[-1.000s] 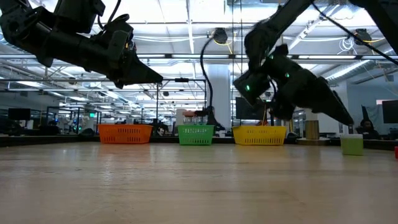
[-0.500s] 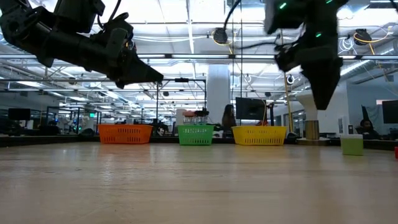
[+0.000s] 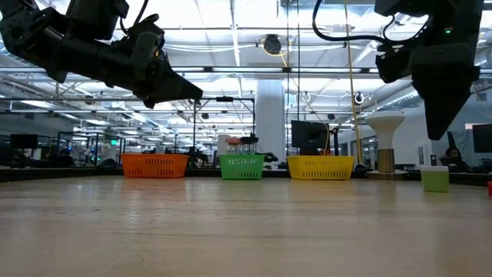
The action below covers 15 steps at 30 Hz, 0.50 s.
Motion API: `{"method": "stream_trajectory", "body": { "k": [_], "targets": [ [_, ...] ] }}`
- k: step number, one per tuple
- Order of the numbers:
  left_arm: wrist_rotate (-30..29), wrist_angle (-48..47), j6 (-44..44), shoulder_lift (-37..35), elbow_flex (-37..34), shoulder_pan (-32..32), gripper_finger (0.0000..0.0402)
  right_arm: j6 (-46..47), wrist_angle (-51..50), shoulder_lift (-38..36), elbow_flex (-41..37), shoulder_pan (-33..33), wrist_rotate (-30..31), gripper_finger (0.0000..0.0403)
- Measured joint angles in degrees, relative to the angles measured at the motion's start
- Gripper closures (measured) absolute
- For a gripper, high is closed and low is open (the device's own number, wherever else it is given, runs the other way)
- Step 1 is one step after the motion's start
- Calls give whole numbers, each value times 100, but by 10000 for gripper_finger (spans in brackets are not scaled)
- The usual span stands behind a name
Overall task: Pick & Place Office items
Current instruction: Put the green charger adapter into the yellow bin
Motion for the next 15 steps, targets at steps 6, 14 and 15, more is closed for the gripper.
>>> {"method": "stream_trajectory", "body": {
  "k": [6,14,15],
  "targets": [
    [44,774,49,364,-63,1,398,125,49,28,-18,143,322,216],
    [512,2442,246,1492,-74,-3,396,-19,647,30,-268,541,472,140],
    [514,2479,261,1532,-76,-1,398,53,641,28,-307,577,472,137]
  ]
}}
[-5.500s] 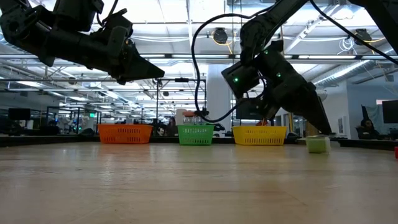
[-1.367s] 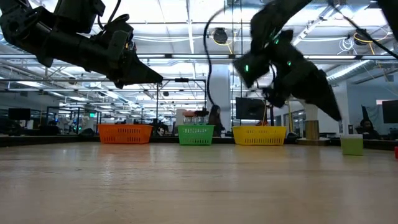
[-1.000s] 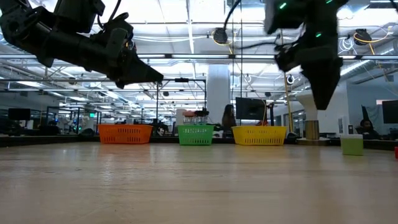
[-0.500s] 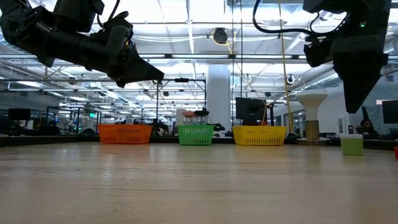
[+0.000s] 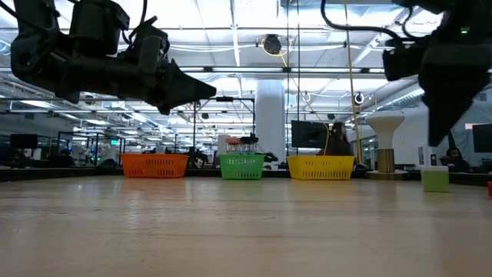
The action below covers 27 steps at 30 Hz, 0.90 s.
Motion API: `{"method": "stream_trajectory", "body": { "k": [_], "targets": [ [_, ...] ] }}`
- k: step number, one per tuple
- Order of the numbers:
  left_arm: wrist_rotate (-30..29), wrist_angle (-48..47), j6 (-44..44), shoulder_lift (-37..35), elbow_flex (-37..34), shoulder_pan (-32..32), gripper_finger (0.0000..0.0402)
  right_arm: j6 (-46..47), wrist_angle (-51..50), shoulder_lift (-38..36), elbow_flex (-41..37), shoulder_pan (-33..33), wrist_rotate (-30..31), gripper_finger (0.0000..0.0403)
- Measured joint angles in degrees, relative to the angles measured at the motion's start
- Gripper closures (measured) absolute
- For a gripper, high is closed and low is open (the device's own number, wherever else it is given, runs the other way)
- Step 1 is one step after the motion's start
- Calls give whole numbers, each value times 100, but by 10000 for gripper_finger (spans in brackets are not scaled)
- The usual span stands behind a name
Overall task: Pick & Place Office items
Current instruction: Put the green charger adapter into the yellow bin
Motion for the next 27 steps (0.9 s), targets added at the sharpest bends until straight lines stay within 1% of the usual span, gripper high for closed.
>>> {"method": "stream_trajectory", "body": {
  "k": [4,7,10,12,15,17,21,27],
  "targets": [
    [-14,24,16,26,0,9,393,417,-6,2,-254,20,25,134],
    [-15,20,16,26,0,9,389,482,23,1,-455,-13,145,133],
    [-16,-9,16,28,0,9,397,482,204,0,-606,-106,164,133],
    [-15,-14,17,30,0,9,399,448,410,0,-700,-170,162,133],
    [-17,-18,16,30,2,9,391,318,953,0,-906,-244,122,134],
    [-17,-24,15,30,2,9,388,296,1229,0,-1054,-274,48,141],
    [-20,-37,15,30,2,9,398,341,1391,4,-1285,-293,-38,181],
    [-61,-38,13,30,2,9,389,211,1598,0,-1265,-298,-18,276]
  ]
}}
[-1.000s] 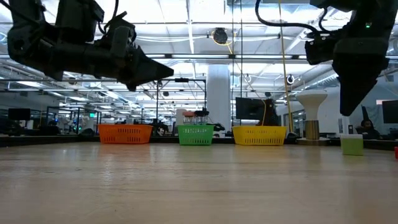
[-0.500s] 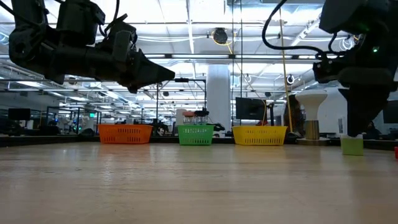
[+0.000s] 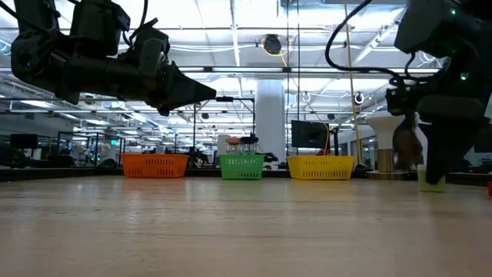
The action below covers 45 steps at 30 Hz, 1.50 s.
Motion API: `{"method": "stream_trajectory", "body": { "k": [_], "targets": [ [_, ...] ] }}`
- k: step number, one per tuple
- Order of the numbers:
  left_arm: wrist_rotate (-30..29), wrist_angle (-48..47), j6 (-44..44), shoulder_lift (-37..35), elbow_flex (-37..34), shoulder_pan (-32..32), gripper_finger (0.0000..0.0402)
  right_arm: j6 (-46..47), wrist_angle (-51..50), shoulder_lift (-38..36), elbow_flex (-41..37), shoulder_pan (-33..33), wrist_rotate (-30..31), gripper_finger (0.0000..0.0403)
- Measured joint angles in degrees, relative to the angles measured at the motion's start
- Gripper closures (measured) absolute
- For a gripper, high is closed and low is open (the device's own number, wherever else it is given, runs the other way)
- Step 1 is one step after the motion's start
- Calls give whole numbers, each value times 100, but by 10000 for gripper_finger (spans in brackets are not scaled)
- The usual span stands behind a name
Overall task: Pick & Place Office items
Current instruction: Put the green charger adapter into the yellow bin
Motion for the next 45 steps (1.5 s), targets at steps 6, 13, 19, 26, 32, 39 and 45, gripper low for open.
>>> {"method": "stream_trajectory", "body": {
  "k": [6,13,19,26,32,39,45],
  "targets": [
    [-3,2,-11,0,0,25,399,-446,-176,-2,793,-656,10,276],
    [-2,0,-122,0,0,101,397,-1838,-420,217,2379,-2884,67,276],
    [2,0,-145,0,0,101,391,-3195,-690,1586,3777,-4359,-596,276],
    [5,-14,-150,0,0,101,394,-4152,-840,2978,4699,-4995,-916,276],
    [6,-40,-153,0,2,101,394,-4247,-765,3316,4748,-5336,-885,276],
    [4,-42,-168,0,2,101,391,-4342,-178,3333,4754,-5430,-882,276],
    [2,-42,-168,0,2,101,396,-4336,-139,3478,4697,-5551,-855,276]
  ]
}}
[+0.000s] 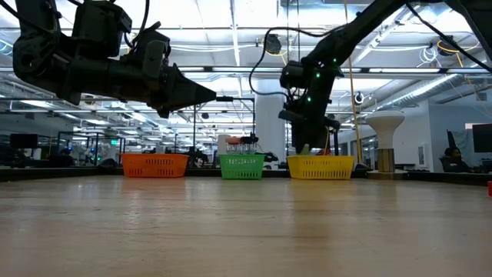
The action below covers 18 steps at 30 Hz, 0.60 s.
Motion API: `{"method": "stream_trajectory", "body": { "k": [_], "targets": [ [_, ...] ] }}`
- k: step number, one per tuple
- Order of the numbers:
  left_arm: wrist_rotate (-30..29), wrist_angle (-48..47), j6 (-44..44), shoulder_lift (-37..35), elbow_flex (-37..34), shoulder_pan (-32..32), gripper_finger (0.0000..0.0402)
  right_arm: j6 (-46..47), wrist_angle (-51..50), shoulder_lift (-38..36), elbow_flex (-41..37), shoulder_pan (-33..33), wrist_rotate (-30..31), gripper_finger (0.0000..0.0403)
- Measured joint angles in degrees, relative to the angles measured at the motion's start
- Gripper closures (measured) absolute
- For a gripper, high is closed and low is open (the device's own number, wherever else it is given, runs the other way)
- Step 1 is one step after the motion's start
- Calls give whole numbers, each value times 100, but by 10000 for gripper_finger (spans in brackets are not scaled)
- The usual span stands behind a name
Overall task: Pick & Place Office items
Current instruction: Put the green charger adapter into the yellow bin
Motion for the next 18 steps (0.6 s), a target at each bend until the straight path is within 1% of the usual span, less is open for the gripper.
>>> {"method": "stream_trajectory", "body": {
  "k": [3,5,8,11,14,18],
  "targets": [
    [-1,0,-16,0,0,1,391,-5,109,19,-101,-9,-20,276],
    [0,0,-16,0,0,0,397,-4,200,65,-127,-9,-15,276],
    [-2,0,-16,0,0,1,398,-29,152,103,-151,-7,121,275],
    [-2,0,-16,0,0,0,391,-48,289,157,-134,-7,118,262],
    [-2,0,-16,0,0,0,397,-50,237,293,-140,-9,116,255],
    [-4,0,-16,0,0,0,395,-104,275,379,-140,-7,120,259]
  ]
}}
